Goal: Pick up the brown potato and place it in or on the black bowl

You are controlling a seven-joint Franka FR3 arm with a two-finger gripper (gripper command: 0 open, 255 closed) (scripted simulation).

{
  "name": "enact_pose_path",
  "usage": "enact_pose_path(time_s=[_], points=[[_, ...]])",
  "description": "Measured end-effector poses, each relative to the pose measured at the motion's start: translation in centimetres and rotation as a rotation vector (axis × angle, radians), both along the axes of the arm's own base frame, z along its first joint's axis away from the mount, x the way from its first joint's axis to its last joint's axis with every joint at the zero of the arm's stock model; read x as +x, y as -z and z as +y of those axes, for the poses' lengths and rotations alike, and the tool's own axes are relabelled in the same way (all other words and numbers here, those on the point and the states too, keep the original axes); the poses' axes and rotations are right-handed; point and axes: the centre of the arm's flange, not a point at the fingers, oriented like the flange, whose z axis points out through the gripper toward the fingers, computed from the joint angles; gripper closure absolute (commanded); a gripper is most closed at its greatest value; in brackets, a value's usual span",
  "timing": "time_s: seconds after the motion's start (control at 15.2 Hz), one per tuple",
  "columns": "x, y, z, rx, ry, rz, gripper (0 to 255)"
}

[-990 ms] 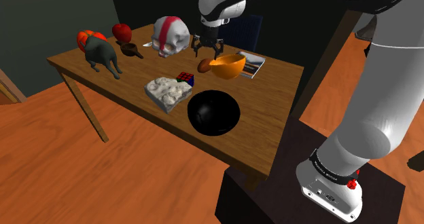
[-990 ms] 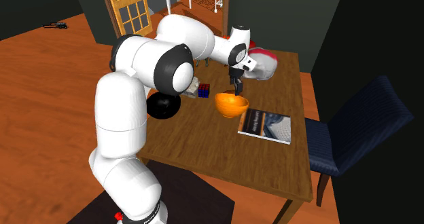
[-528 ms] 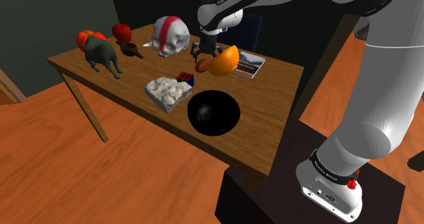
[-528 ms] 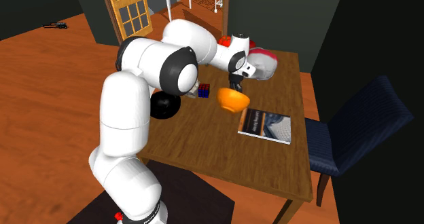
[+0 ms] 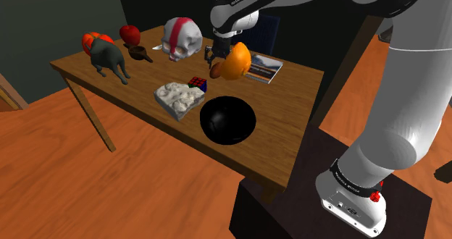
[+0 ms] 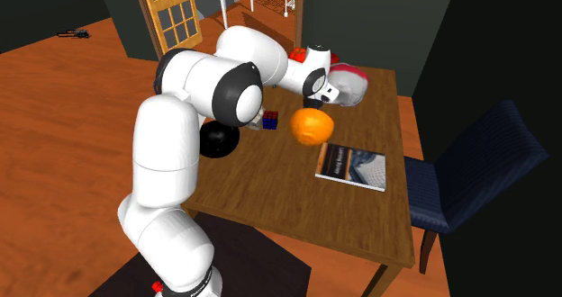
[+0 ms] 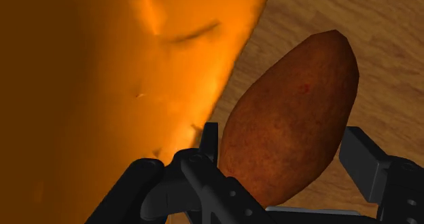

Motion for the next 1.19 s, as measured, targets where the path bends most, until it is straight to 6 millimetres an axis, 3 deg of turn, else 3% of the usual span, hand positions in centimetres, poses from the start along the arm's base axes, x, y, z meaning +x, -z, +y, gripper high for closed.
enact_pose_path(time_s=[0.66,1.19], points=[[-0.1,-0.1,0.0,0.001,0.000,0.004,255],[-0.1,-3.8,-0.1,0.000,0.001,0.012,255]])
